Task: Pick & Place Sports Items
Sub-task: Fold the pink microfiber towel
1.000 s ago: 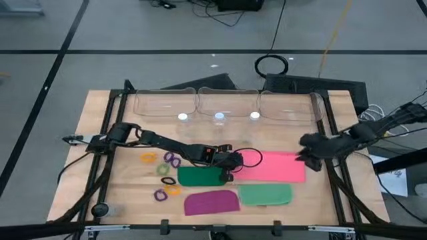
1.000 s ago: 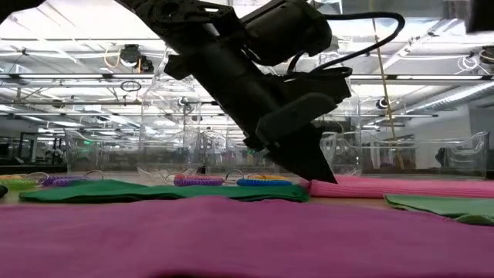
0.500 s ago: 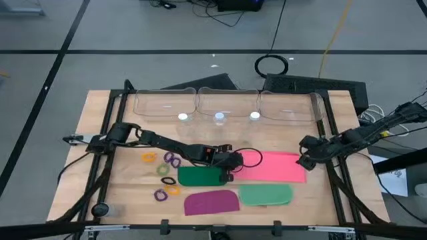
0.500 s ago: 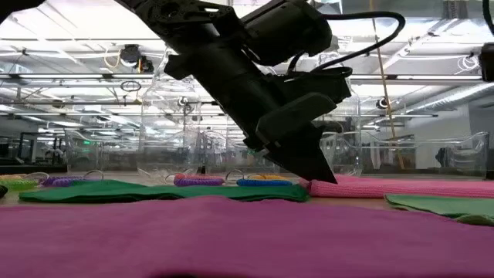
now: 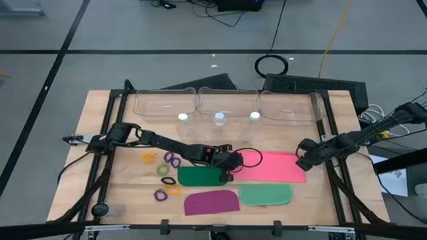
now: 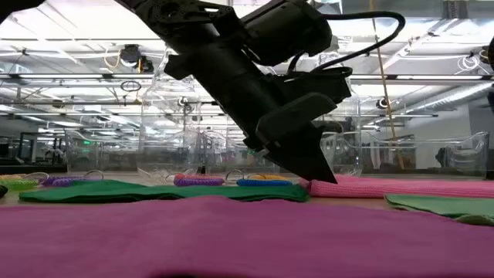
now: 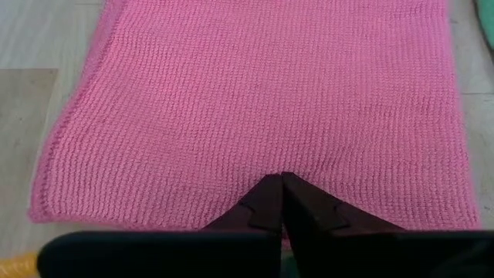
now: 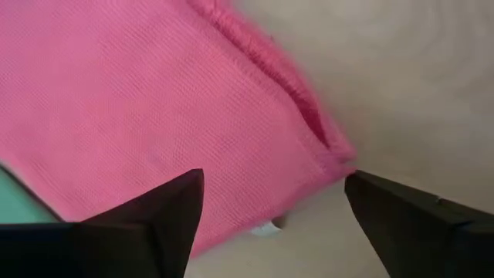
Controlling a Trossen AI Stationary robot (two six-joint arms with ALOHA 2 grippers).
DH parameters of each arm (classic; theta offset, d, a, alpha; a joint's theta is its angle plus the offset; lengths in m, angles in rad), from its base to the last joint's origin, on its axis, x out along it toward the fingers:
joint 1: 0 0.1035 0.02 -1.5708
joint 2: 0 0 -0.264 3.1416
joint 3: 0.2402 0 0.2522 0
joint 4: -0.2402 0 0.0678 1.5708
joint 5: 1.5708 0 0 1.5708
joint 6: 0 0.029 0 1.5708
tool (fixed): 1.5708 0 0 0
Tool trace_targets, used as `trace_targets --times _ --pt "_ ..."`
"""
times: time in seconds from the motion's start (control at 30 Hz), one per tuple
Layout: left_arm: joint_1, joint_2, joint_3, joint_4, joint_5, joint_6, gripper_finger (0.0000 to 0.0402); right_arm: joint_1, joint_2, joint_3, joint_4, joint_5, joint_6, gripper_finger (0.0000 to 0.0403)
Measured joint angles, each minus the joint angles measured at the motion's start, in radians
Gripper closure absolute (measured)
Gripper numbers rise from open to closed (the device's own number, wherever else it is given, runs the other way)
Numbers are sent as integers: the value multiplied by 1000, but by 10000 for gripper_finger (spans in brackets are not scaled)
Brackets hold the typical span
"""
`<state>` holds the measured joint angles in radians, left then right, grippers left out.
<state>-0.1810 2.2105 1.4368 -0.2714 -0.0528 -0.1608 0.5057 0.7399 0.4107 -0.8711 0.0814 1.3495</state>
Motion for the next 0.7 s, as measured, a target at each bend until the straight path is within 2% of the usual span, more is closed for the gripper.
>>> trace_targets --times 0.13,0.3,0.43,0.7 --pt "0 0 0 0 0 0 401 -18 0 -27 24 0 0 178" --pt "0 0 0 0 2 0 391 -52 0 -105 168 -14 2 187" --pt "0 0 0 0 3 0 399 -80 -2 -157 218 -35 2 203" --pt "0 0 0 0 9 0 392 -88 -1 -168 260 -39 -50 272"
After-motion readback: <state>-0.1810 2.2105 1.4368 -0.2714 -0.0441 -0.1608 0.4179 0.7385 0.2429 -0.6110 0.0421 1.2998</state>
